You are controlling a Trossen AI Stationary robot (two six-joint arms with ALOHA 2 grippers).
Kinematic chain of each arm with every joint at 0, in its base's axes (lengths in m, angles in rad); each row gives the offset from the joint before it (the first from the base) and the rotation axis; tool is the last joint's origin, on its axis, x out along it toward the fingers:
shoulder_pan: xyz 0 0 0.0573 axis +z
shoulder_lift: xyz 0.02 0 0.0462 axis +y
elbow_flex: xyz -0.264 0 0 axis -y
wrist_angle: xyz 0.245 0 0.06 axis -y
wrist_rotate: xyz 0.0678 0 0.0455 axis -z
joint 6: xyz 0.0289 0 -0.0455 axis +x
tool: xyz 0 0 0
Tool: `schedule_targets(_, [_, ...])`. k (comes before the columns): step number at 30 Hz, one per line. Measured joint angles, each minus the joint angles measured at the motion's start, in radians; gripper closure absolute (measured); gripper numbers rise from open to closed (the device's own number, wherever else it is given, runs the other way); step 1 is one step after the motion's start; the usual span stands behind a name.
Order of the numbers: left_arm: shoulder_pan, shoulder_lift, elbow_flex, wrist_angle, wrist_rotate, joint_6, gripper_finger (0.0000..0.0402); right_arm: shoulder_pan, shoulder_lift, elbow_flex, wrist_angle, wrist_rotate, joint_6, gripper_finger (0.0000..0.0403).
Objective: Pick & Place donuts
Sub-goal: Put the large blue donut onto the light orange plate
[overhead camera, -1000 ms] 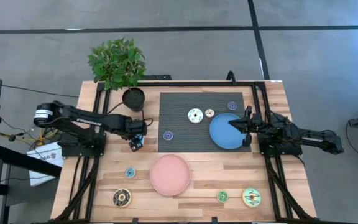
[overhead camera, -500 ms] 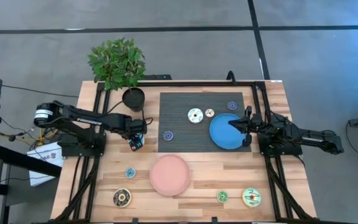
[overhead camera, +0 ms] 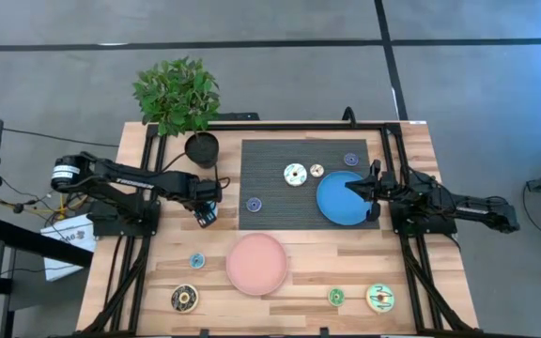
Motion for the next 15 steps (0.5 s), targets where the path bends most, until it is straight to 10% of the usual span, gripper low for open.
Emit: schedule_targets(15, [-0.002,0.000,0.031,-0.033,0.047,-0.063,0.0250,0.000,0.000,0.000,0.000,0.000,0.000,0.0403])
